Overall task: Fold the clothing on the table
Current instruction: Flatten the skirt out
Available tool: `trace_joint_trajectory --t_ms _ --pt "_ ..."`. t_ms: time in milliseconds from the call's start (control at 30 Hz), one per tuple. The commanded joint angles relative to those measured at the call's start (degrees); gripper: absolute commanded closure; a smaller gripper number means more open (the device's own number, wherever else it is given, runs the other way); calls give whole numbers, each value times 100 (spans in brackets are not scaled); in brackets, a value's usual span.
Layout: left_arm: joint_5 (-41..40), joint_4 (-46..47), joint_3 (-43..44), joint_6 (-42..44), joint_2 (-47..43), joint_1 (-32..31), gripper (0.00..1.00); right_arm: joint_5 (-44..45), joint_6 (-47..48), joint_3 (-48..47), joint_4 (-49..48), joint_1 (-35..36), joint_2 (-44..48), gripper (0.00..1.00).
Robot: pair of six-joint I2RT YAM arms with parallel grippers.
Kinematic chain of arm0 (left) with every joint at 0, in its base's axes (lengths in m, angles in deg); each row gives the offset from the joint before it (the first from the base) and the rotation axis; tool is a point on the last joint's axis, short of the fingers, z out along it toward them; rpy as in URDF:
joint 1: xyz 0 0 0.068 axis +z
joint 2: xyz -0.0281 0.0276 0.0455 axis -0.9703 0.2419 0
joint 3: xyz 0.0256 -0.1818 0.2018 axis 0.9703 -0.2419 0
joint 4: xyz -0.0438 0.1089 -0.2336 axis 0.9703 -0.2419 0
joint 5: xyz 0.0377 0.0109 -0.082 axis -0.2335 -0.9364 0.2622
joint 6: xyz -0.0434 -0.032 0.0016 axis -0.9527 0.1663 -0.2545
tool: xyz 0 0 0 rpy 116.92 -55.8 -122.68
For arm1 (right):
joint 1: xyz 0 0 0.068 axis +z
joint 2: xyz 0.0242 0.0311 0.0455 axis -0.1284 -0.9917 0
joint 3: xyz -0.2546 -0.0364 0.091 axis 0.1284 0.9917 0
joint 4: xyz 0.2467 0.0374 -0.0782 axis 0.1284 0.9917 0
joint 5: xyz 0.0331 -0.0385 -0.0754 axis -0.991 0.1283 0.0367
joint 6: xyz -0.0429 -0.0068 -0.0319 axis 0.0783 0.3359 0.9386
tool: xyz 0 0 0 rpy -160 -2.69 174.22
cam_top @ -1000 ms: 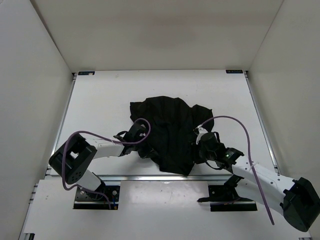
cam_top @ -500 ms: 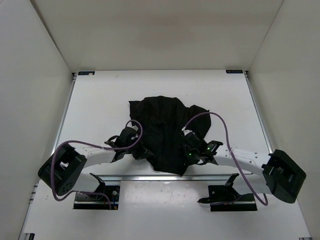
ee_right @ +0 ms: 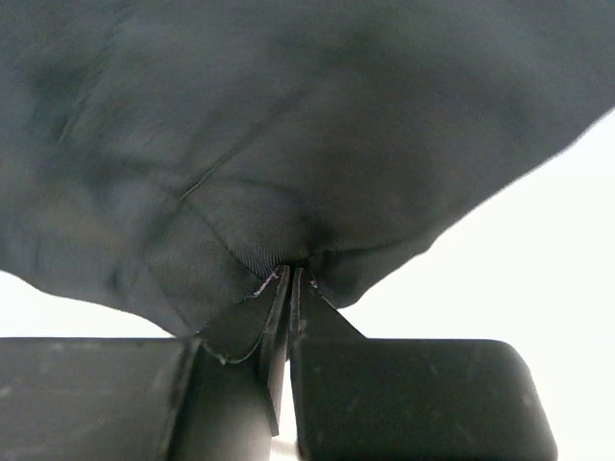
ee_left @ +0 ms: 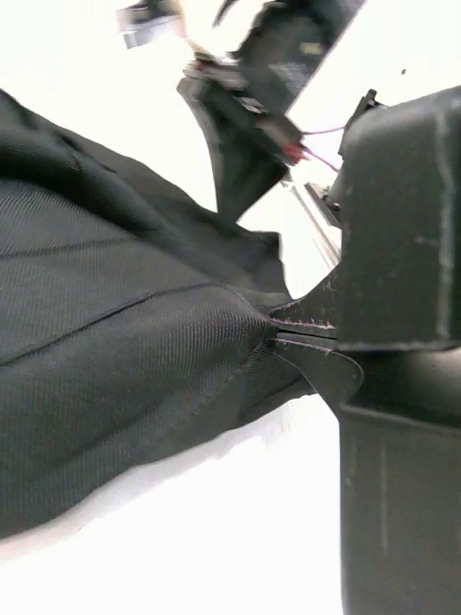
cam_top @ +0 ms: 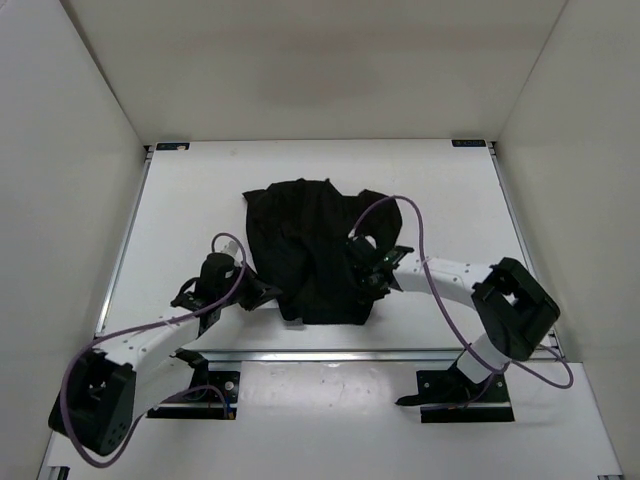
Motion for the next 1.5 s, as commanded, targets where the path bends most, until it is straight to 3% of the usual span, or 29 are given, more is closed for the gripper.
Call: trace_joint_trajectory --t_ms 0,200,333,433,500,567,633,800,1200,1333,1467 --pt "112 -576 8 442 -474 262 100 1136 882 -424 658 -618 -524 100" --pt "138 -630 -431 128 -1299 79 100 1681 1594 -1558 570 -1268 -701 100" --pt "208 -980 -861 -119 -2169 -1 100 1489 1744 -1929 788 -1619 -446 100" --pt "323 -1201 -1212 -198 -2749 17 100 1656 1718 -1606 851 -1839 -200 100" --pt "428 -1236 -1467 -251 -3066 0 100 1227 1613 -1342 886 -2067 63 96" --pt "472 -1210 -1634 -391 -3234 -27 100 1146 1498 -1166 834 -2068 274 83" --pt "472 -1157 -1714 -418 -3270 -141 100 1120 1402 -990 763 -1902 581 80" --pt "428 -1070 -1723 -322 -3077 -220 100 891 1077 -972 535 -1401 680 76" --pt "446 -1087 -1864 -480 -3349 -159 100 768 672 -673 183 -1005 -471 68" --pt "472 -1139 -1829 -471 -3323 -150 100 628 637 -558 42 -987 -621 74" --pt "437 -1131 -1802 -436 -3270 -159 100 776 601 -576 86 -934 -516 100"
